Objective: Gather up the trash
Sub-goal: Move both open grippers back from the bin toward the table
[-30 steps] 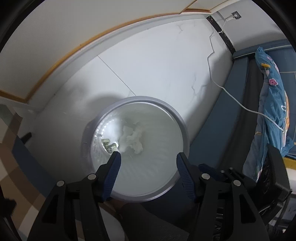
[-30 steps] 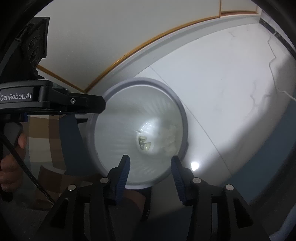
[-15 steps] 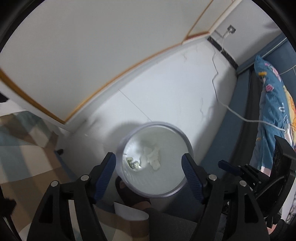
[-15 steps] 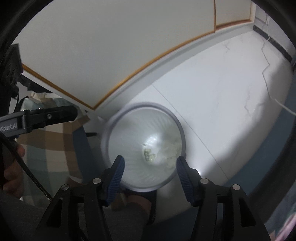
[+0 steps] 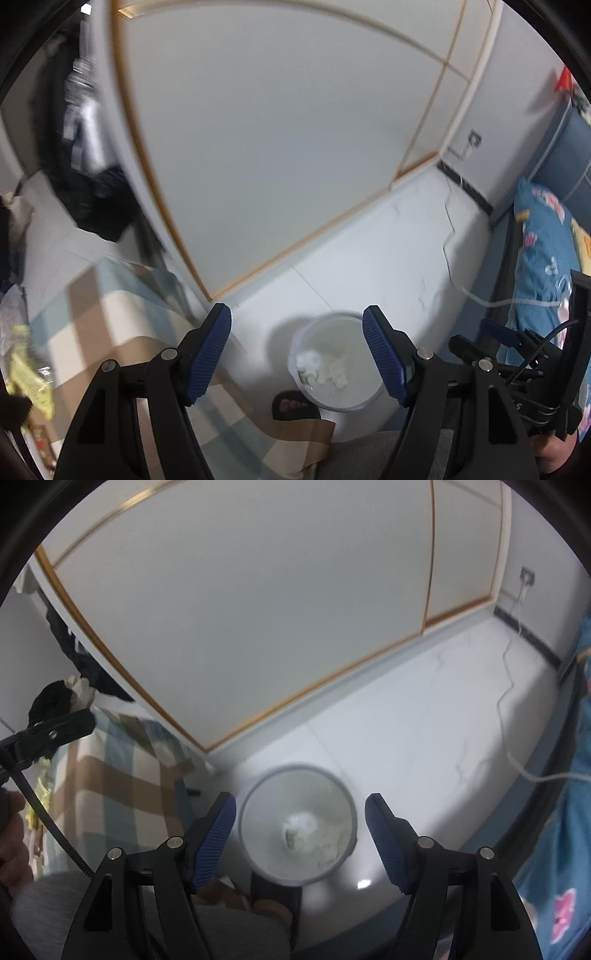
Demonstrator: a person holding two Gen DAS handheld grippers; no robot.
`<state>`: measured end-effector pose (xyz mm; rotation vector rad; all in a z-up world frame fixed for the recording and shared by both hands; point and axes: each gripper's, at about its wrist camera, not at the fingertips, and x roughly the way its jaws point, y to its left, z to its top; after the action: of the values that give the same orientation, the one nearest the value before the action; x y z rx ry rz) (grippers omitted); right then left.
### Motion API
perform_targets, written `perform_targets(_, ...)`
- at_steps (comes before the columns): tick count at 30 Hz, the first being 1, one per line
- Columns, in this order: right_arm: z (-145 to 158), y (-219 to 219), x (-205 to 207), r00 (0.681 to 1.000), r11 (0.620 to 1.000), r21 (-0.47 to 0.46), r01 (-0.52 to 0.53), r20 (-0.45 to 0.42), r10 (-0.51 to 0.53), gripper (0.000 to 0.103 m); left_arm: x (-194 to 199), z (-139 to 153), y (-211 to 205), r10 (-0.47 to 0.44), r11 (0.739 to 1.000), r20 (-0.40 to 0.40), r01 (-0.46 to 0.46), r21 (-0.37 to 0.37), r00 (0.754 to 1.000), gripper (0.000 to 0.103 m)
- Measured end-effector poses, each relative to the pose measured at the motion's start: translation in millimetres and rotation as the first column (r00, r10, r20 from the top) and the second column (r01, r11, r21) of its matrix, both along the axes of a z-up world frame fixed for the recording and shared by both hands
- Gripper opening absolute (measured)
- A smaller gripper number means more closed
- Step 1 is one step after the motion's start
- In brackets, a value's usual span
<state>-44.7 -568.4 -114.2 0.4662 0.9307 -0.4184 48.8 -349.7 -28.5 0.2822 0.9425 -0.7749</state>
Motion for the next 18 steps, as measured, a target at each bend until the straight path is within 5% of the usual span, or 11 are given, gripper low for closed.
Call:
perform_targets(11,109.1,61.4,-2.8,0.976,0.980,-0.200,-0.021,0.210,0.064,0.081,-4.0,69.7,88.8,0.173,0.976,0.133,-0.152,-0.155,0.976,0.086)
perform_targets(18,157.4,128.8,3.9,0.914,0.952,-0.274,-0.137,0.335,0.228,0.082,-7.0,98.7,170.1,0.346,0.924,0.208,-0.293,-0.247,0.915,0.097)
